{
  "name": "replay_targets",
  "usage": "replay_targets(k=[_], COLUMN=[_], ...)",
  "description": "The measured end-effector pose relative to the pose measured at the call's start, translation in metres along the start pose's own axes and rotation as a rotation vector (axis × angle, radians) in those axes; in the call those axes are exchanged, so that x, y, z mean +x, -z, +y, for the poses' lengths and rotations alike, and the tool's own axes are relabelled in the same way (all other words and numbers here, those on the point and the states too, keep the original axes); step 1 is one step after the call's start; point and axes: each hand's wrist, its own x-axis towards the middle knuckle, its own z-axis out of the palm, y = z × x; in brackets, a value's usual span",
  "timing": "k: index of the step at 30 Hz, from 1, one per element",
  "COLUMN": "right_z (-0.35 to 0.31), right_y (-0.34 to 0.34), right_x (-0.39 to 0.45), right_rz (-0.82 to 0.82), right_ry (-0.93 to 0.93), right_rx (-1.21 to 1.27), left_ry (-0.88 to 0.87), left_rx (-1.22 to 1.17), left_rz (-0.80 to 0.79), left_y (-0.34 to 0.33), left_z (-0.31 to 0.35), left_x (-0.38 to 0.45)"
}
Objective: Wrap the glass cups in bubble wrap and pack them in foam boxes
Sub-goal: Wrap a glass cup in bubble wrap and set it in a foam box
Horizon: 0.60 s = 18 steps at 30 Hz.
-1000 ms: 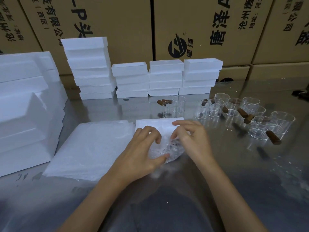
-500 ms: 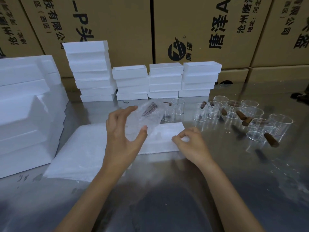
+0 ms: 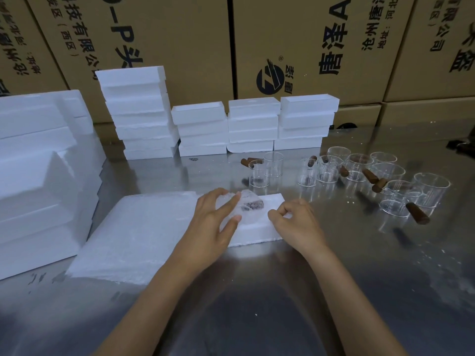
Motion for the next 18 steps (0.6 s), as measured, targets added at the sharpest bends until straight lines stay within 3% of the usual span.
replay_targets(k=[6,11,18], right_z=[0.0006,-0.0022,-0.0024], right_y=[-0.0015,0.0011,-0.0013], right_x=[0.0002,0.0,0.0011], right_rz=[0.015,-0.046,-0.082], right_ry=[0.005,-0.047,-0.098], right_rx=[0.101,0.266,0.26], left_ry=[0.066,0.066,0.047], left_rx=[-0.152,-0.115,-0.04], left_rz=[-0.133,-0.097,-0.066], left_y=[0.0046,0.0001,-0.0044], left_z=[-0.0083,-0.0068,-0.0056], left_x=[0.001,0.0008,-0.0025])
